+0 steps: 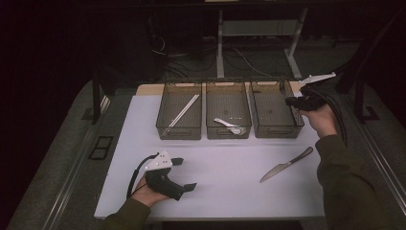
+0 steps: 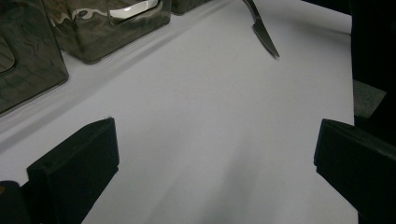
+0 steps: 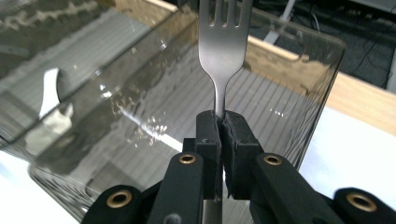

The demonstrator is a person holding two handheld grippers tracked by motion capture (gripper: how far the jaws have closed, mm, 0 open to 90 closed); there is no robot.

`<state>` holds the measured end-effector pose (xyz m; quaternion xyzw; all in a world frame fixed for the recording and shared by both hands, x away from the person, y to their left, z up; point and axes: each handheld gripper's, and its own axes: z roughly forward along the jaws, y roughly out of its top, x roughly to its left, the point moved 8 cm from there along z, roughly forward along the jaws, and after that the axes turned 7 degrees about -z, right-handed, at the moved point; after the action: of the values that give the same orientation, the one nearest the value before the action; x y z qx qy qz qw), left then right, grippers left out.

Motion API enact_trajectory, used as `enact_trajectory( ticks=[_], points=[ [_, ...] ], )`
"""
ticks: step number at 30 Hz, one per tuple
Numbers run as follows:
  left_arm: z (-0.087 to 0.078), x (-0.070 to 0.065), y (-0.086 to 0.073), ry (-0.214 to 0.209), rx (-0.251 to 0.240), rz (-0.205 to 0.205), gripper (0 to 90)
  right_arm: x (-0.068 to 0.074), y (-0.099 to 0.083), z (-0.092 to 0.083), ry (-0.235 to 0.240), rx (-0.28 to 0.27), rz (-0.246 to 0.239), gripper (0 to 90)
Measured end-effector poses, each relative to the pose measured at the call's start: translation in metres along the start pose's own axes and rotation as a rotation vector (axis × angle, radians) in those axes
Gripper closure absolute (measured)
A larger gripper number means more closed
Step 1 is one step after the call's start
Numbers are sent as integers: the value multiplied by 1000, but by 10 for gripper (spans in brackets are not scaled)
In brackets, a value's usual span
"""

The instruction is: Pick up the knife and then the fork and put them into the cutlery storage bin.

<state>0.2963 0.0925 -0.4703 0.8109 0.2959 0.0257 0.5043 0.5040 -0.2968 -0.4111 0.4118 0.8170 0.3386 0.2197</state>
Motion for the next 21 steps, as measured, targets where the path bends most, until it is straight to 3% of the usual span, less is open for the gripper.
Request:
enact_trajectory(
  ticks=[13,21],
  points=[
    [0,0,0,0,1,-1,0,1,-21,18,18,92,12,850],
    [0,0,0,0,3,-1,0,6,-25,31,34,109,16,836]
  ],
)
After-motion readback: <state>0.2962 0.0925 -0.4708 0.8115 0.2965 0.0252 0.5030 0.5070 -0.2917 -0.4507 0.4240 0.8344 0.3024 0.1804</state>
